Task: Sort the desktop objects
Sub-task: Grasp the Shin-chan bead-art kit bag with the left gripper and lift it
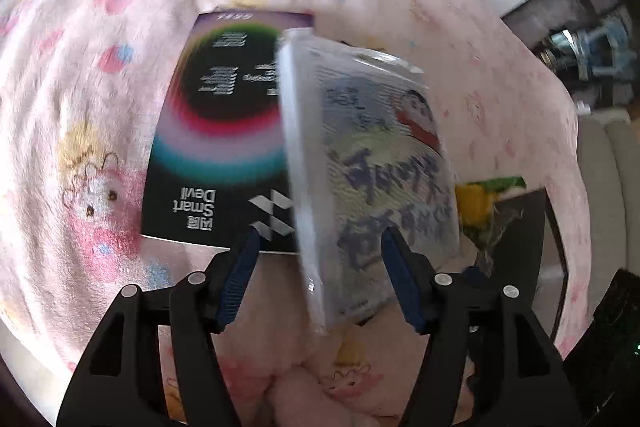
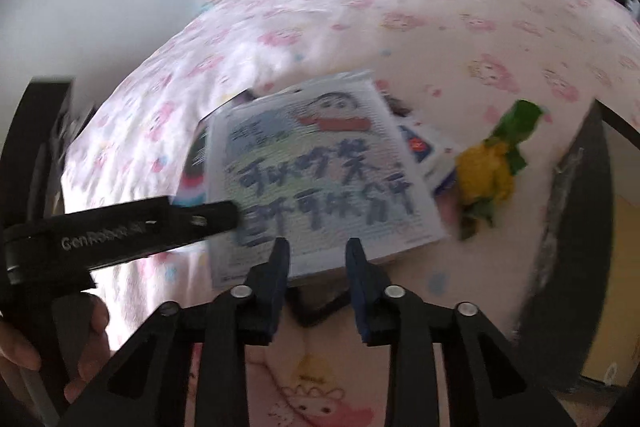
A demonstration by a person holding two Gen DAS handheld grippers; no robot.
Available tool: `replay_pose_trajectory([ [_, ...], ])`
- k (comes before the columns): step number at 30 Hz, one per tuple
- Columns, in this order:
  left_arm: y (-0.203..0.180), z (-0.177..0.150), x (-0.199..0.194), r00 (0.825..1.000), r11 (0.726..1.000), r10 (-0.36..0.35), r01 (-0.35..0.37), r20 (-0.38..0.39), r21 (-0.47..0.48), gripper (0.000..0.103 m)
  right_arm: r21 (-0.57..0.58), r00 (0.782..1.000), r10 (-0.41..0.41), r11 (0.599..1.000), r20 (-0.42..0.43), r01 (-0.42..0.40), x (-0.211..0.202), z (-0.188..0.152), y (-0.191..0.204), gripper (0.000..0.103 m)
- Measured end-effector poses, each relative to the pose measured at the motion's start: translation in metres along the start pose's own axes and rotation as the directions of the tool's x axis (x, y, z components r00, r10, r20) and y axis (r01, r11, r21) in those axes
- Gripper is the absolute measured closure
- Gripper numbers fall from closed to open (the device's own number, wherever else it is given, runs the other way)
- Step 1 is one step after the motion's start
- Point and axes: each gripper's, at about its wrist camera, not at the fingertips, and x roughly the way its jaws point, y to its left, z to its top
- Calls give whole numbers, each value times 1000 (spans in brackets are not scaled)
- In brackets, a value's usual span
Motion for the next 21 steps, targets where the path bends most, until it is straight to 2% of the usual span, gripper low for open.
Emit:
replay_pose_trajectory([
  [2,3,3,0,1000,1000,13,-13,10,-16,43,15,999,-43,999,6,43,4,1,-7,56],
  [7,9,7,0,999,999,39,-39,26,-33,46,46,992,-124,991,-10,124,25,7,-25,53],
  [10,12,8,0,998,998,52,-51,30,-29,46,78,988,-146,986,-39,149,37,7,-32,43],
  [11,13,8,0,998,998,56,-55,32,-27,46,91,986,-158,983,-45,162,34,10,-32,36],
  [12,14,8,0,998,998,60,-59,33,-26,46,104,987,-155,982,-42,158,32,11,-35,32],
  [15,17,9,0,997,997,72,-71,38,-22,46,149,995,-84,985,-48,91,30,6,-42,32],
  [17,19,10,0,996,997,80,-79,42,-19,46,127,996,-67,989,-53,74,26,-1,-37,32],
  [19,21,11,0,995,996,88,-87,45,-16,46,109,998,-20,994,-67,27,20,-12,-29,33],
  [21,23,11,-1,993,995,103,-102,52,-17,43,107,995,53,993,-82,-44,14,-20,-22,41],
])
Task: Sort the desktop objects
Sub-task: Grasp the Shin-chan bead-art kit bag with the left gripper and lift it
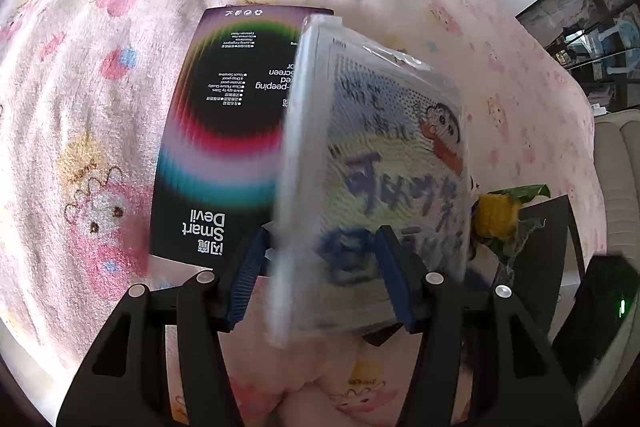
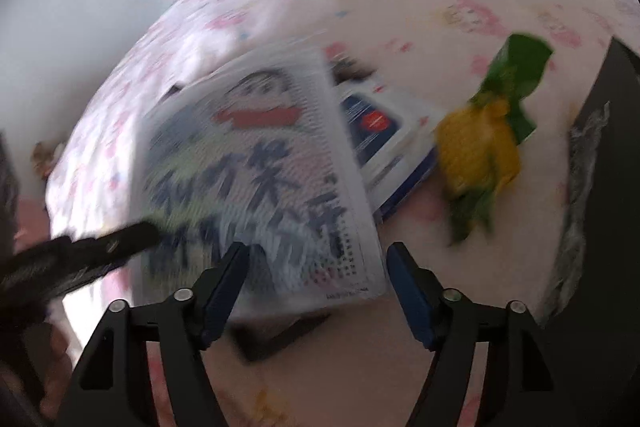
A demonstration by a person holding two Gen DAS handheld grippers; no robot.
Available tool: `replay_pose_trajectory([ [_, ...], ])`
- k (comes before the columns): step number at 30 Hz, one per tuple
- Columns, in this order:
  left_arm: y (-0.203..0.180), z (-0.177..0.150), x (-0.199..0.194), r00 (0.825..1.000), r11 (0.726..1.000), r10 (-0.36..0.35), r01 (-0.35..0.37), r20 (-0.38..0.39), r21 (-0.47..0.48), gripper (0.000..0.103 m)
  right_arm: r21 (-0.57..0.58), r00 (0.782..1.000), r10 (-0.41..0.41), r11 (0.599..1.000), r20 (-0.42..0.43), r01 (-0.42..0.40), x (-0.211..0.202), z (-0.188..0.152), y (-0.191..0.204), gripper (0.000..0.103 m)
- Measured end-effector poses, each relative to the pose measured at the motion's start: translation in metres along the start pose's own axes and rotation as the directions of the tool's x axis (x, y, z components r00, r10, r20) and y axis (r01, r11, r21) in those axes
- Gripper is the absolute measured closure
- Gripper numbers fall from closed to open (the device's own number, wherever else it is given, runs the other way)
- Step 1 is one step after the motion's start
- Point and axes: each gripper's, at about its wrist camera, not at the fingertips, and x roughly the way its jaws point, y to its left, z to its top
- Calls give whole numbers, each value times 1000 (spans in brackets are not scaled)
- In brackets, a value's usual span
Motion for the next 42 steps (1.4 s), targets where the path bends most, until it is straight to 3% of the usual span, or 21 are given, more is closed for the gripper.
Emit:
replay_pose_trajectory([
  [2,5,0,-4,1000,1000,15,-14,10,-16,43,-10,998,59,998,-18,-59,-7,-4,7,43],
  [5,12,0,-4,1000,999,-12,12,0,-46,43,-63,997,64,996,-47,-67,-22,-24,21,43],
  [8,12,-1,-3,1000,999,-15,14,-9,-42,43,-45,997,64,997,-51,-66,-31,-31,23,43],
  [14,12,-2,-5,1000,999,-16,16,-11,-36,46,44,999,-49,998,-1,49,-37,-12,13,43],
  [18,14,-1,-5,1000,999,-17,17,-16,-37,46,36,997,-22,999,-68,25,-26,8,12,43],
  [24,16,1,-5,1000,999,-17,16,-23,-36,45,99,994,10,995,-112,1,-5,-5,0,43],
  [26,13,0,-5,1000,1000,-5,5,-22,-16,44,119,995,29,993,-96,-18,-8,-4,1,43],
  [31,-1,-2,1,999,997,32,-29,-42,74,25,115,997,45,993,-66,-37,4,16,8,43],
  [33,-6,-5,4,997,993,54,-47,-56,112,21,136,995,55,990,-78,-44,15,22,8,37],
  [36,-7,-16,-2,994,984,92,-82,-60,156,20,127,996,57,991,-70,-47,6,13,2,37],
  [42,-7,-22,-17,996,979,10,7,-84,203,21,80,997,38,996,-66,-33,-31,-4,4,38],
])
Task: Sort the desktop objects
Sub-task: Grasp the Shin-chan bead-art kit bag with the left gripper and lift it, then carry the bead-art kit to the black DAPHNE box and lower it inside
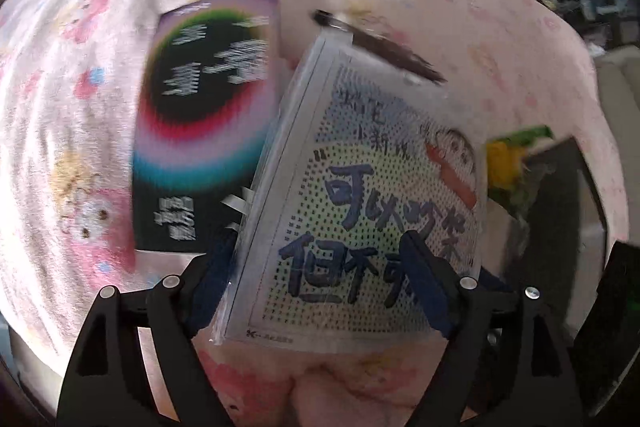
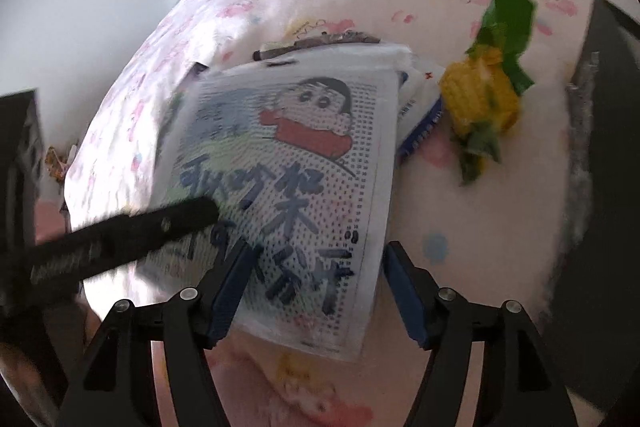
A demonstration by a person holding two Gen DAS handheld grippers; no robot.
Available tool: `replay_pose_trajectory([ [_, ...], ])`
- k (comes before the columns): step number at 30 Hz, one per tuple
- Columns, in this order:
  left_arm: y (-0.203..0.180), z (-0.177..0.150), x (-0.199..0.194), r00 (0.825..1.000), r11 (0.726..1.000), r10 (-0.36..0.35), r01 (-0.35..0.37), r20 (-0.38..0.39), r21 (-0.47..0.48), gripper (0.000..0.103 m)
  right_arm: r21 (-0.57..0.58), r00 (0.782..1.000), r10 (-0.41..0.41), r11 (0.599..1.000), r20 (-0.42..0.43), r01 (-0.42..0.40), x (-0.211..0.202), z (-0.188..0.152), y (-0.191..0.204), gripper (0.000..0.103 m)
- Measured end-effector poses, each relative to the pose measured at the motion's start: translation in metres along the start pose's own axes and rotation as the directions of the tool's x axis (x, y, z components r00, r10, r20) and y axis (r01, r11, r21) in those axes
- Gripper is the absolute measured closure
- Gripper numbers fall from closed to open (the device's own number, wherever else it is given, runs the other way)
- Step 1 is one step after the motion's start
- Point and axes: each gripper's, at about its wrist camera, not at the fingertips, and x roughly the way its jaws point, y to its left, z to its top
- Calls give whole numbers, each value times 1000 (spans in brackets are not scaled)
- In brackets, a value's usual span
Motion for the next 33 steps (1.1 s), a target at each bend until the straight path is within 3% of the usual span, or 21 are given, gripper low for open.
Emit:
replay_pose_trajectory([
  [4,-29,14,14,996,995,-57,62,-64,78,23,7,1000,2,1000,-3,-2,-26,-30,-22,38],
  [8,-33,13,27,995,995,-19,29,-96,96,32,118,997,63,991,-43,-58,-27,-46,-60,39],
  [11,-35,13,37,993,994,10,4,-120,110,35,137,999,52,989,-14,-49,-32,-54,-68,37],
  [16,-40,12,53,986,990,58,-37,-158,135,23,95,1000,-25,995,-8,25,-23,-60,-69,36],
  [20,-39,13,54,985,990,62,-40,-164,137,22,66,999,-54,996,1,54,-21,-61,-64,33],
  [26,-41,8,20,993,985,-61,76,-102,156,26,65,998,-40,997,49,37,-59,-62,-65,38],
  [33,-61,3,-11,975,957,-221,221,-24,186,30,40,985,-32,999,168,26,-129,-61,-58,38],
])
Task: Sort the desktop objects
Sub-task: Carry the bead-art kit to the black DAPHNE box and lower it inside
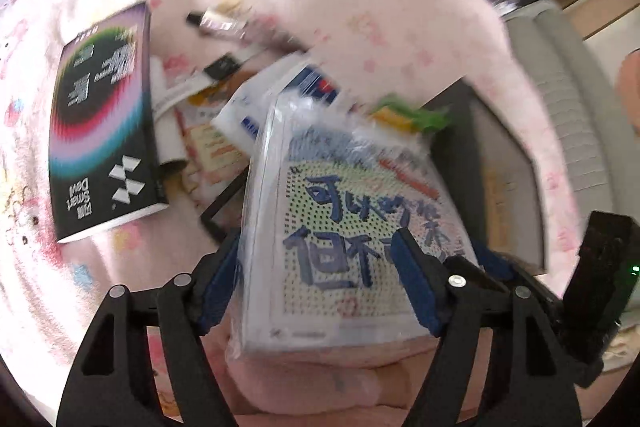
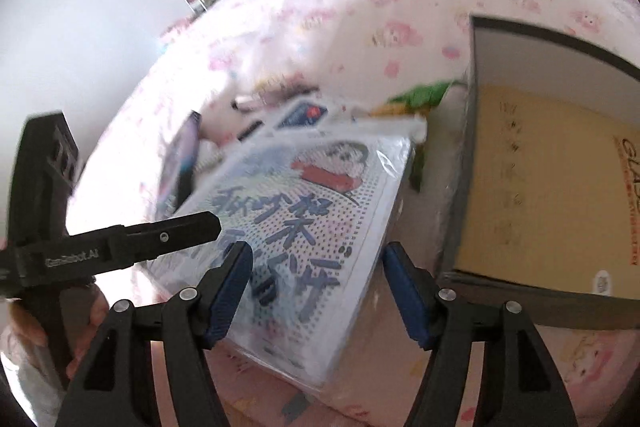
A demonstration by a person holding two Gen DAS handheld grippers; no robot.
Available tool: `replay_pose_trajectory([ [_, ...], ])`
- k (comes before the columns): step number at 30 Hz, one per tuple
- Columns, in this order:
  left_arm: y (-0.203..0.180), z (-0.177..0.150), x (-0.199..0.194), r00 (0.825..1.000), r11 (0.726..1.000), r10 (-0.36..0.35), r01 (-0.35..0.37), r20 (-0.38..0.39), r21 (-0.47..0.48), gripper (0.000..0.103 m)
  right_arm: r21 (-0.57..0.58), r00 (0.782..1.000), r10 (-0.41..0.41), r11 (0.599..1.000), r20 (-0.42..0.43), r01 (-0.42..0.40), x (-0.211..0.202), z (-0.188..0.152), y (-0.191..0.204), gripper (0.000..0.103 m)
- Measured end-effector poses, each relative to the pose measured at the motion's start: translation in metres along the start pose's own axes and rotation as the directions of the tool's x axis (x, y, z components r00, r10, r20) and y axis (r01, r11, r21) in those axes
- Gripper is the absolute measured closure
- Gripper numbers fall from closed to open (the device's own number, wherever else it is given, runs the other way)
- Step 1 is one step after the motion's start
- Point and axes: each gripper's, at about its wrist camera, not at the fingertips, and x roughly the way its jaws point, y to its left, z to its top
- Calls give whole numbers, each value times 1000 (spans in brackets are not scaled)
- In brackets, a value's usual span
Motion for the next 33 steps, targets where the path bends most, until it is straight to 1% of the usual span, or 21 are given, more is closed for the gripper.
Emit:
replay_pose_trajectory([
  [5,-21,1,-14,994,996,-85,83,65,27,33,22,997,32,999,66,-33,-35,6,5,38],
  [8,-34,1,-22,985,990,-136,132,103,46,33,17,994,45,999,98,-47,-52,13,-2,39],
  [11,-47,1,-32,974,983,-182,174,138,67,33,17,992,86,996,95,-88,-59,21,-16,40],
  [14,-62,3,-41,970,982,-179,167,163,88,33,18,987,122,992,108,-124,-65,30,-29,40],
  [17,-79,7,-47,969,982,-167,147,184,117,33,6,983,116,993,145,-118,-77,32,-27,40],
  [20,-101,15,-56,962,976,-182,151,203,159,33,-7,976,99,995,194,-99,-90,35,-24,40],
  [23,-123,26,-53,957,966,-206,166,205,196,33,-2,971,78,997,226,-79,-102,42,-36,40],
  [25,-136,31,-44,957,960,-220,178,190,214,33,1,967,64,998,248,-66,-111,46,-44,40],
  [27,-151,36,-28,958,953,-238,198,159,230,33,8,963,45,999,266,-48,-118,49,-54,40],
  [28,-159,38,-17,958,948,-249,212,139,237,33,17,963,23,999,268,-29,-121,49,-63,40],
  [31,-182,44,16,960,936,-272,246,73,252,33,48,965,-37,999,260,26,-124,47,-92,40],
  [33,-200,45,39,960,929,-277,258,35,264,33,65,966,-63,997,250,48,-124,45,-113,40],
])
